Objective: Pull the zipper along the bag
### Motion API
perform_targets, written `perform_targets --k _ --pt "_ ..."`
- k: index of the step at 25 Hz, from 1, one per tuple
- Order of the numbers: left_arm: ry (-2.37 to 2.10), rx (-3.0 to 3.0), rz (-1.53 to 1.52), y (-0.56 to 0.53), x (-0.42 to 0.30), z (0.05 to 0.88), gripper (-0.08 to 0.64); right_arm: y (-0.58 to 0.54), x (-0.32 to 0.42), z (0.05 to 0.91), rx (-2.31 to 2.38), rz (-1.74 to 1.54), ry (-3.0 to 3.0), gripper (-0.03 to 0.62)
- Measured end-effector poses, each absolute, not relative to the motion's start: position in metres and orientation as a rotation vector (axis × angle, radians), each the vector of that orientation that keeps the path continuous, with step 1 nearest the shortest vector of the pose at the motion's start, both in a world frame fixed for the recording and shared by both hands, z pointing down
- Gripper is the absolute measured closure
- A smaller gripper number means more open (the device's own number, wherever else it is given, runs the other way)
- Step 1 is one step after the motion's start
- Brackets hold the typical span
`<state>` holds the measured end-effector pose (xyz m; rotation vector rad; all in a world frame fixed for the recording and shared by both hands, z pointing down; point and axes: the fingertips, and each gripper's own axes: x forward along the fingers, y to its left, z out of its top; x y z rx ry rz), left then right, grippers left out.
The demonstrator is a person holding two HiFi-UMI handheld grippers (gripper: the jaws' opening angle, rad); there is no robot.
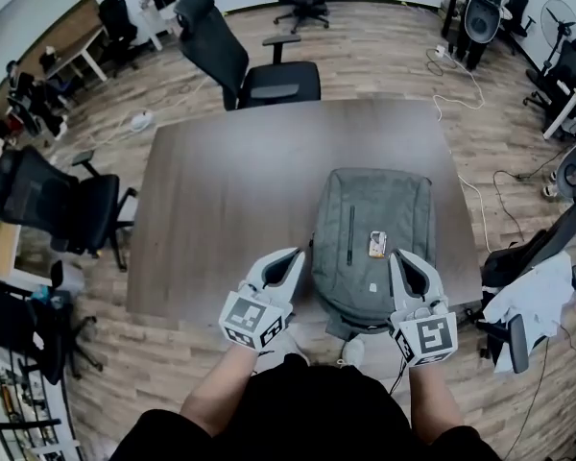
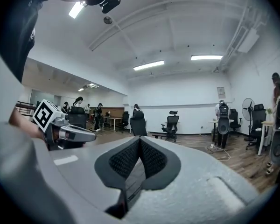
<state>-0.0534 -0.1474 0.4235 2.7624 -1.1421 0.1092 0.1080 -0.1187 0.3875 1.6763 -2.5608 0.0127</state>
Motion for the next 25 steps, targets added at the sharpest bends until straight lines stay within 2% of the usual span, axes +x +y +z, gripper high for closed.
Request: perform_targets --k 25 --pt "-1.159 2.777 0.136 -0.140 -0.051 0.421 0.541 -0.097 0.123 0.380 1.740 -0.076 -2.505 0.592"
